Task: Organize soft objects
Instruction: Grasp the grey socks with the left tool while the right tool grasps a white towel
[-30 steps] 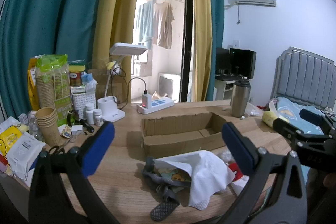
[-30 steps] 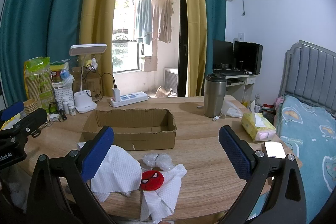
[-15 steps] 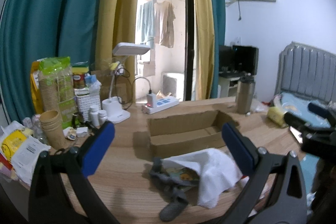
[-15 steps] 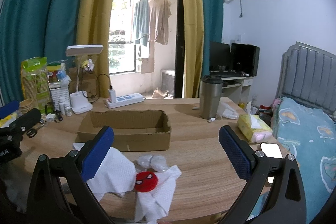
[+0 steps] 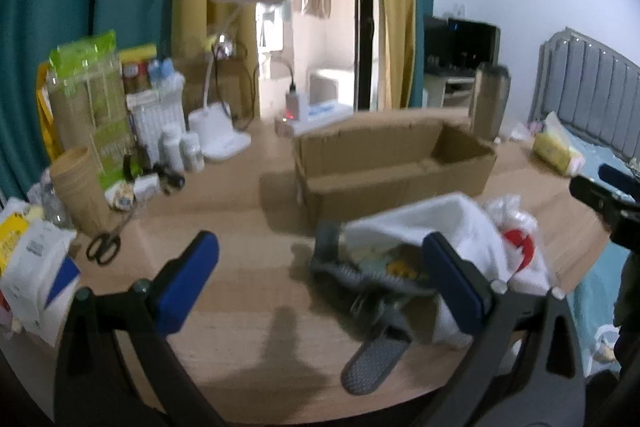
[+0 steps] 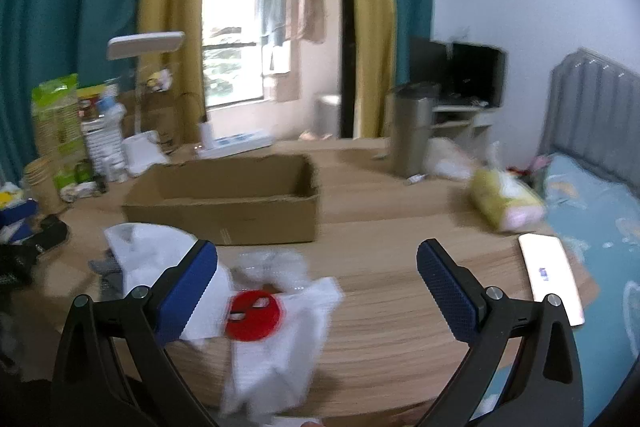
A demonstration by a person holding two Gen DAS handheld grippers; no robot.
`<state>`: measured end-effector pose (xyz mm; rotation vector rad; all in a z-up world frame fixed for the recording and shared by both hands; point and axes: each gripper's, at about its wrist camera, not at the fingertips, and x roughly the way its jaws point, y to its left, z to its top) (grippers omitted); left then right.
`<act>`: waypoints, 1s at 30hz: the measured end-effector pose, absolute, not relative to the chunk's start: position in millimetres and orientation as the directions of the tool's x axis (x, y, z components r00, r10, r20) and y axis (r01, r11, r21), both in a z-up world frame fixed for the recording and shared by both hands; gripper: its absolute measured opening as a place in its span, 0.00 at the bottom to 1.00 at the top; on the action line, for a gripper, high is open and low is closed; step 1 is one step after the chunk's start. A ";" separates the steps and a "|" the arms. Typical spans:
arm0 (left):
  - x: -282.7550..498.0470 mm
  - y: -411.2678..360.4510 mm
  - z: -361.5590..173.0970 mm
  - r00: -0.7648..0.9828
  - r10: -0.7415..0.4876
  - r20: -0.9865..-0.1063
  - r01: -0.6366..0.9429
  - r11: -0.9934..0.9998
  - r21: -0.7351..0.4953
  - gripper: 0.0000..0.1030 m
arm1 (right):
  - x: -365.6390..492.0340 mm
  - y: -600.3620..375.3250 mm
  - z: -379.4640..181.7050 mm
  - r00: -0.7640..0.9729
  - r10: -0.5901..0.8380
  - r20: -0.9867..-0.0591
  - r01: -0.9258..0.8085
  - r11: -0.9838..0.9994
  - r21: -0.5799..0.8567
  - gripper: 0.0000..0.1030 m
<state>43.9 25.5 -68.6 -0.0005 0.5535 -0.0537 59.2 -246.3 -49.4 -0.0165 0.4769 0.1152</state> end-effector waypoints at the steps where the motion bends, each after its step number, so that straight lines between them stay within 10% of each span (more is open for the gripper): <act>1: 45.8 27.6 -73.8 0.842 -0.044 -0.538 0.040 0.999 -0.019 0.99 | 62.1 -239.8 -50.4 0.877 0.123 -0.464 -0.133 0.991 0.012 0.99; 13: 47.9 53.5 -97.0 0.821 -0.077 -0.566 0.013 0.993 -0.116 0.99 | 115.8 -143.1 -69.4 0.763 0.317 -0.563 -0.392 0.920 -0.012 0.78; 21: 60.6 37.4 -109.0 0.775 -0.154 -0.612 0.092 0.987 -0.131 0.99 | 121.2 -137.2 -87.6 0.708 0.314 -0.633 -0.414 0.910 -0.012 0.12; 30: 77.3 6.2 -133.3 0.681 -0.150 -0.717 0.181 0.983 -0.034 0.99 | 103.0 -172.9 -55.4 0.766 0.371 -0.525 -0.406 0.912 0.052 0.06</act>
